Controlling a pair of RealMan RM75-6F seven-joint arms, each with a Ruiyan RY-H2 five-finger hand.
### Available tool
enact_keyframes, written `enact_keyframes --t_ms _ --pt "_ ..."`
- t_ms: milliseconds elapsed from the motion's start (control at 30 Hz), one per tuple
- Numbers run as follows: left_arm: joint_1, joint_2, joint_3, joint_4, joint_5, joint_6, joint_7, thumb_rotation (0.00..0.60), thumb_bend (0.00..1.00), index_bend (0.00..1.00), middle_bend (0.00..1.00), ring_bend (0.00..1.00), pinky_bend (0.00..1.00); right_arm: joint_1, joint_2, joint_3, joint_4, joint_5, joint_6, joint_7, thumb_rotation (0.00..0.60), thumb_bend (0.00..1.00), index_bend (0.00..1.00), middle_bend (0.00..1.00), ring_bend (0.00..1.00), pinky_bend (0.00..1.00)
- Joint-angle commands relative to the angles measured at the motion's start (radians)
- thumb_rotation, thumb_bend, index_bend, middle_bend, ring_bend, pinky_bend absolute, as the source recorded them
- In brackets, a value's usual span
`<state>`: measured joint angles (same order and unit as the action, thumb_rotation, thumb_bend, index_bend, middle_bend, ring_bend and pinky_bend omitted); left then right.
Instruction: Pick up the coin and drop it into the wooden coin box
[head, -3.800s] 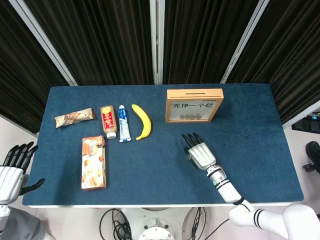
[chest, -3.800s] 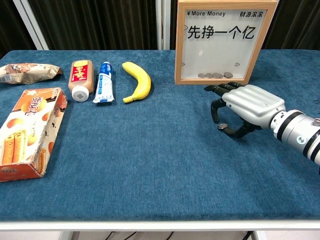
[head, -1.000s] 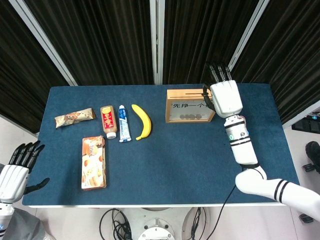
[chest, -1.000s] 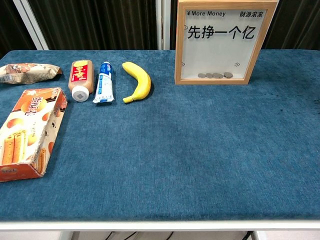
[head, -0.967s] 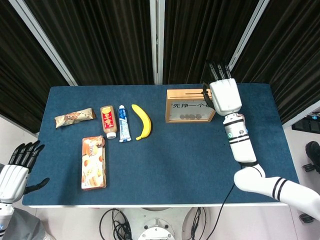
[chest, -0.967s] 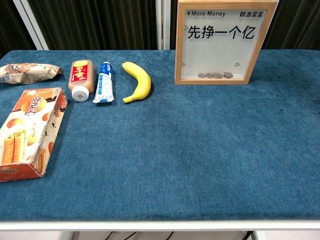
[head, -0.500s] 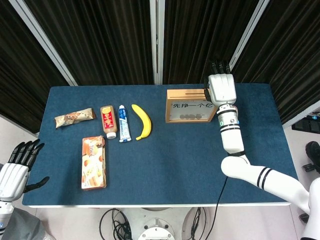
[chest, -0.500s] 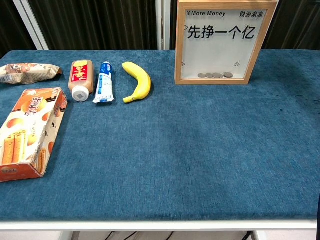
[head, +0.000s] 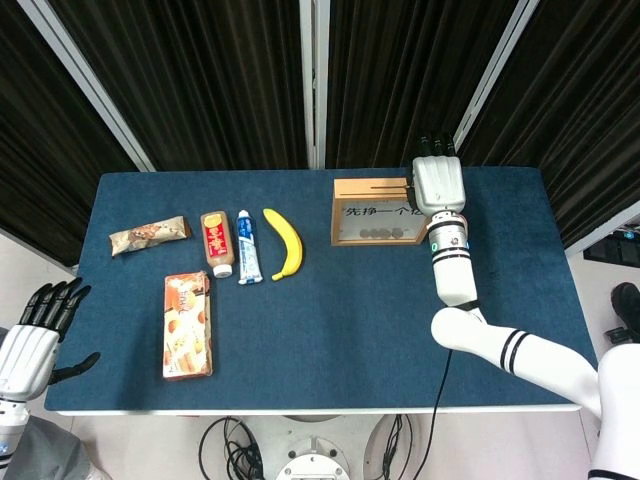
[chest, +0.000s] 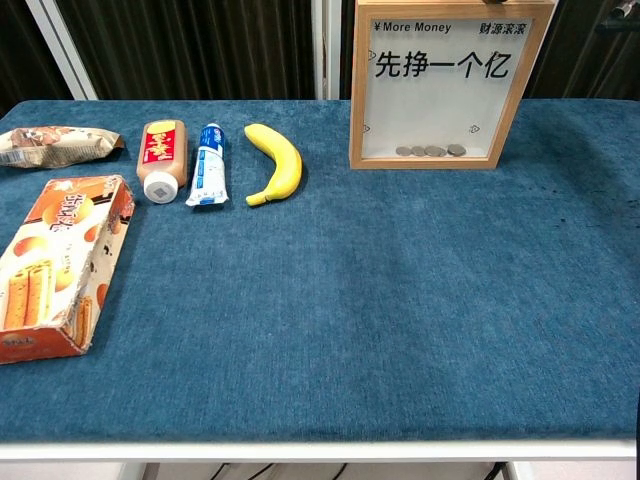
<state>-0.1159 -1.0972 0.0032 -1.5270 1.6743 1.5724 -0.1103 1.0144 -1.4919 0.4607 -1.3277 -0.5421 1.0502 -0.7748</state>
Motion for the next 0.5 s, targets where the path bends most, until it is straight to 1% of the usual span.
enact_keyframes --t_ms 33,500 --pt "0.0 0.0 0.001 0.0 -0.001 -0.001 -0.001 0.6 0.15 0.02 0.0 0.0 0.0 0.003 0.001 -0.006 -0.001 0.005 0.003 0.005 0.6 0.38 0.83 0.06 0.0 0.0" --pt "0.002 -0.003 0.001 0.008 -0.003 0.004 -0.007 0.6 0.15 0.02 0.0 0.0 0.0 0.021 0.003 -0.024 -0.008 0.015 0.009 0.027 0.6 0.38 0.83 0.07 0.0 0.0"
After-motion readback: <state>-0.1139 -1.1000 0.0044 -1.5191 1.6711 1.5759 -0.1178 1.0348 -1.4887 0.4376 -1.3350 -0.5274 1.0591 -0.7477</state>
